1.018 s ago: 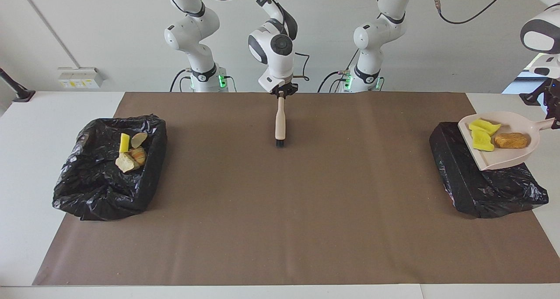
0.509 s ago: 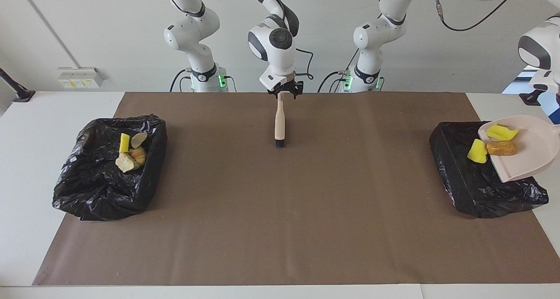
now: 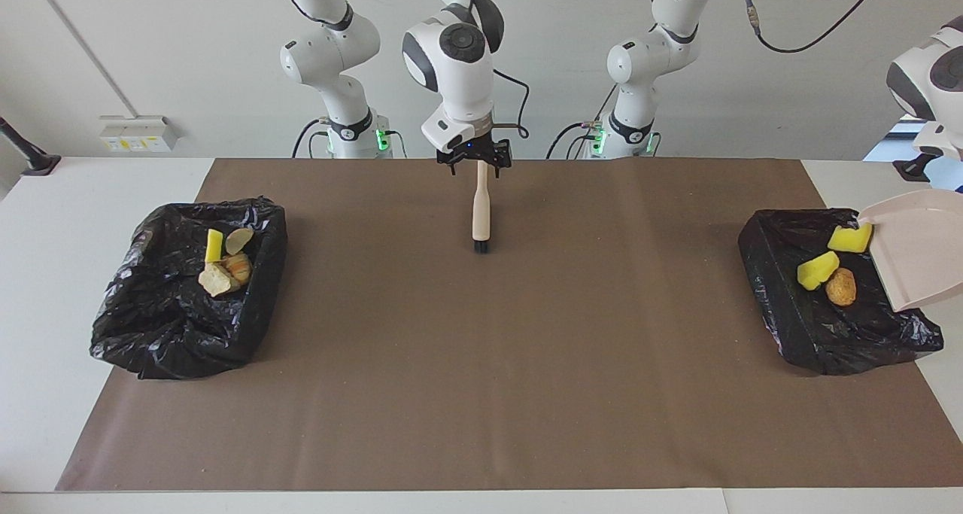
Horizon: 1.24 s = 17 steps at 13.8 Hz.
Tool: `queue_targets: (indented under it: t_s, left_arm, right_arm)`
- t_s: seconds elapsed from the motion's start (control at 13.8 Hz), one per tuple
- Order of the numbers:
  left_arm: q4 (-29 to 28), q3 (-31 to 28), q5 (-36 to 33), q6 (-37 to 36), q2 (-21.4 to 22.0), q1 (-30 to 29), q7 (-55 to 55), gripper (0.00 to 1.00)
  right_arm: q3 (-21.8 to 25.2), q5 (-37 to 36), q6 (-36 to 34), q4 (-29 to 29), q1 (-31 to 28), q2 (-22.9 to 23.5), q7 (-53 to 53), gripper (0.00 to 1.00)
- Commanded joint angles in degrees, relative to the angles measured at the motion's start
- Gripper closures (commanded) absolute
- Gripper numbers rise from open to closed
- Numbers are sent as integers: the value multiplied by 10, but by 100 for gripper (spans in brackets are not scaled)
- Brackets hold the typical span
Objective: Sweep and dump trash in bin
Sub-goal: 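Tilt the dustpan over the bin while the right gripper drops the brush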
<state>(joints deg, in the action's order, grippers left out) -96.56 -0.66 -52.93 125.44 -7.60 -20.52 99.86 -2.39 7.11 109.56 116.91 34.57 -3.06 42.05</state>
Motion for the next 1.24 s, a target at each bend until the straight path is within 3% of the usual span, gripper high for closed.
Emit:
queue_targets:
  t_s: [0.0,0.36,0.58,0.95,1.16]
  left_arm:
    - [26,-4,-30,-43,4,25,-11,100]
    - [27,-3,-92,-114,29,71,-82,100]
    - [25,3,-70,-158,42,104,-97,100]
    - [19,5,96,-250,50,167,-172,100]
    - [18,5,184,-300,54,218,-285,100]
  right_arm:
    - [-3,-18,-31,-33,-41,-3,-35,0]
    - [-3,-18,-115,-117,-154,-5,-146,0]
    - [2,-20,-138,-152,-197,-7,-165,0]
    - [5,-62,-165,-204,-234,-9,-165,0]
    - [5,-63,-168,-228,-266,-16,-166,0]
